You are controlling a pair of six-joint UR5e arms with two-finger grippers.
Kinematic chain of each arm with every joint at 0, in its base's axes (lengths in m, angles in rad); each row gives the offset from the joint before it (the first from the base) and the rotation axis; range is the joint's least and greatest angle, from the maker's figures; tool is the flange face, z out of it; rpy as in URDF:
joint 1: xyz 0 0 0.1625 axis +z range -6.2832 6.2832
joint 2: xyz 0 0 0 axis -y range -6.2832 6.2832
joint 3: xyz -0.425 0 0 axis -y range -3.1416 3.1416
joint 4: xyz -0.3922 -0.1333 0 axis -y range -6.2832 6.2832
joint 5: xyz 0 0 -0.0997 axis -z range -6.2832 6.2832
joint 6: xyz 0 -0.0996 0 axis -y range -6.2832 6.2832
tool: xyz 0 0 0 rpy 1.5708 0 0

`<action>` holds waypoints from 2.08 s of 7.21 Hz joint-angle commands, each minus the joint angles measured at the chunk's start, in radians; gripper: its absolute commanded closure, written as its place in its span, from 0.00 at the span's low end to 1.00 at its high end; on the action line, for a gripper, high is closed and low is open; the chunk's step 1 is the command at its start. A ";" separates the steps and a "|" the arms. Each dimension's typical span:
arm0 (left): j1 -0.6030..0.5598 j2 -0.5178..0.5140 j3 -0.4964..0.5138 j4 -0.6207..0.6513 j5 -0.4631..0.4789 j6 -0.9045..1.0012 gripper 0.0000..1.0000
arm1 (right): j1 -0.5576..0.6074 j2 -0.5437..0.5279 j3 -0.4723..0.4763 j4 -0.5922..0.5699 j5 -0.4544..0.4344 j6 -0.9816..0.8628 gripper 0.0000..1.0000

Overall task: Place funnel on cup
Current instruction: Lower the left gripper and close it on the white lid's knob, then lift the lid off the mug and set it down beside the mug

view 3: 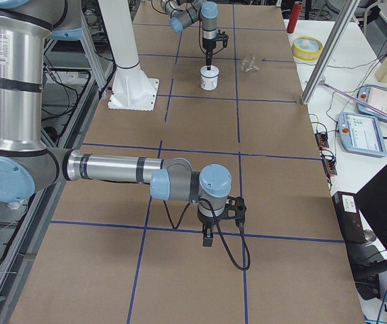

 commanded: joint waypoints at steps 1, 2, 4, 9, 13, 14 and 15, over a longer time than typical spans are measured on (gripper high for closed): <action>0.001 -0.007 0.003 -0.002 0.000 0.000 0.56 | 0.000 0.000 0.000 0.000 0.000 0.000 0.00; 0.001 -0.010 0.000 -0.001 0.000 0.000 0.58 | 0.000 0.000 0.000 0.000 0.000 0.000 0.00; 0.001 -0.010 -0.006 0.002 0.000 0.000 0.67 | 0.000 0.001 0.000 0.000 0.000 0.000 0.00; -0.037 -0.004 -0.111 0.106 0.000 0.026 0.96 | 0.000 0.000 0.000 0.000 0.000 0.000 0.00; -0.094 0.175 -0.208 0.065 0.006 0.171 0.96 | 0.000 0.000 0.000 0.000 0.000 0.000 0.00; -0.094 0.291 -0.202 -0.076 0.006 0.167 0.99 | 0.000 0.000 0.000 0.000 0.000 0.000 0.00; -0.093 0.395 -0.183 -0.243 0.006 0.164 1.00 | 0.000 0.000 0.000 0.000 0.000 0.000 0.00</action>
